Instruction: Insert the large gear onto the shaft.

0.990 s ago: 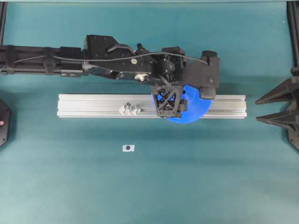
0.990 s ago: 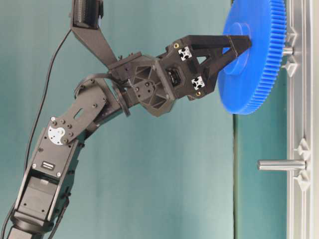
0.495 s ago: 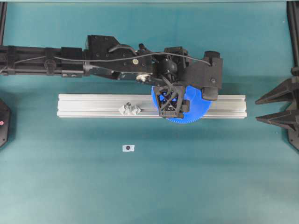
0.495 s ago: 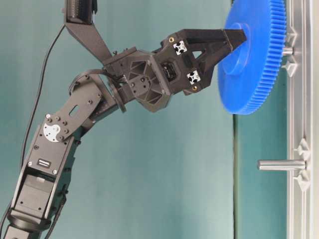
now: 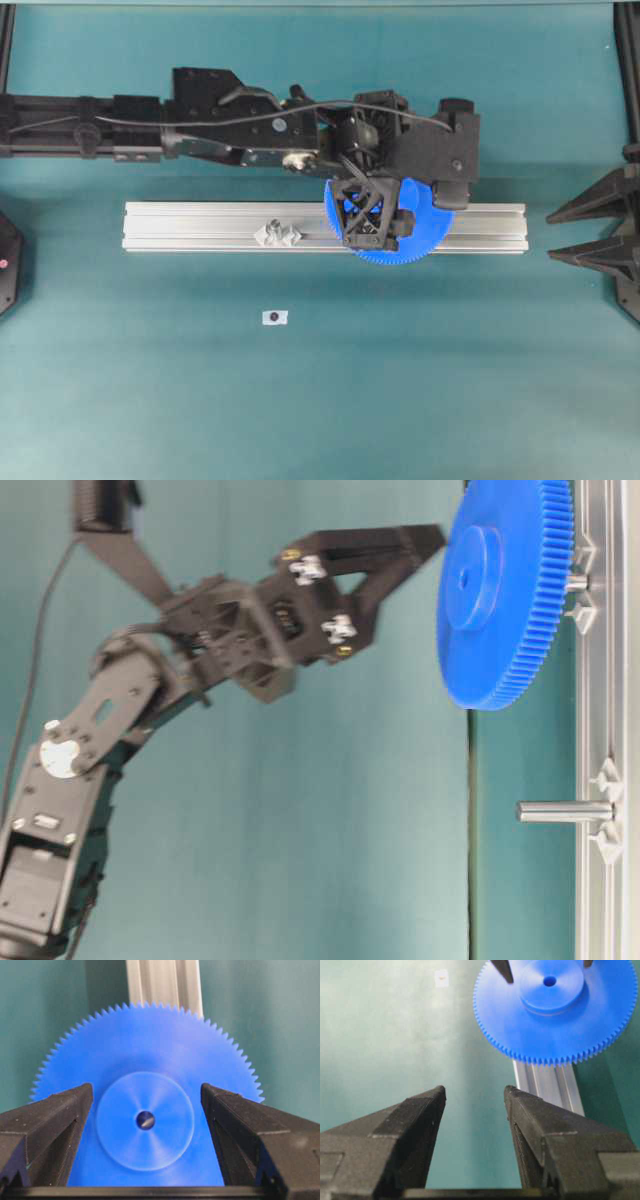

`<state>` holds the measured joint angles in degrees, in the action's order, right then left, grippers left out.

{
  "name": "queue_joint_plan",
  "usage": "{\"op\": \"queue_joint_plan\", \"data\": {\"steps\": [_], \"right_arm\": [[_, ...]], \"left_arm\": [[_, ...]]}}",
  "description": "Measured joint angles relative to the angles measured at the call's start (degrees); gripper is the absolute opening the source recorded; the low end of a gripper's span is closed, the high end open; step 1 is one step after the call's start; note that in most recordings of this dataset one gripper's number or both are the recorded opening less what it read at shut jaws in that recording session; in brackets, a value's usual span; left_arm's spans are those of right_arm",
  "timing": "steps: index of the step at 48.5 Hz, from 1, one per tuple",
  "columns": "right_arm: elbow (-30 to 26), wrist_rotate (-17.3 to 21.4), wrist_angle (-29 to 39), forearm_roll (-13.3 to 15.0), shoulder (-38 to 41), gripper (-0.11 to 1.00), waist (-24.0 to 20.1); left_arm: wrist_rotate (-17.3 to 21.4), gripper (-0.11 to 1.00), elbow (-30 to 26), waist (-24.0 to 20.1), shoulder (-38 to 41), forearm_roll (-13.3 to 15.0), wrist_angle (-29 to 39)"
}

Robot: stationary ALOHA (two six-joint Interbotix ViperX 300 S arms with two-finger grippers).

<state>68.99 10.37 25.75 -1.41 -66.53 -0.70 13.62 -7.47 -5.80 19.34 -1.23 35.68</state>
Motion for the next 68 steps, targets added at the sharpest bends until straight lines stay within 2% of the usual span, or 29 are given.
{"op": "queue_joint_plan", "data": {"steps": [4,8,12,18,21,23,39,57,68], "right_arm": [[0.0,0.0,0.0,0.0,0.09,0.58,0.0],[0.0,0.0,0.0,0.0,0.0,0.58,0.09],[0.0,0.0,0.0,0.0,0.0,0.58,0.09],[0.0,-0.09,0.0,0.0,0.0,0.58,0.0],[0.0,0.0,0.0,0.0,0.0,0.58,0.09],[0.0,0.0,0.0,0.0,0.0,0.58,0.09],[0.0,0.0,0.0,0.0,0.0,0.58,0.09],[0.0,0.0,0.0,0.0,0.0,0.58,0.09],[0.0,0.0,0.0,0.0,0.0,0.58,0.09]], "left_arm": [[0.0,0.84,0.09,0.0,-0.35,0.0,-0.09],[0.18,0.73,0.09,0.0,-0.7,0.0,0.0],[0.79,0.52,0.0,0.0,-0.79,0.0,0.0],[4.83,0.15,0.09,0.0,-1.05,0.0,0.09],[6.24,0.03,0.09,0.09,-1.05,0.0,0.09],[6.86,-0.01,0.09,0.0,-1.05,0.0,0.09],[7.12,-0.01,-0.09,-0.18,-1.67,0.0,0.97],[5.71,-0.01,-4.48,-1.14,-3.6,0.0,12.04],[3.34,-0.01,-5.89,-1.23,0.09,0.0,13.71]]}}
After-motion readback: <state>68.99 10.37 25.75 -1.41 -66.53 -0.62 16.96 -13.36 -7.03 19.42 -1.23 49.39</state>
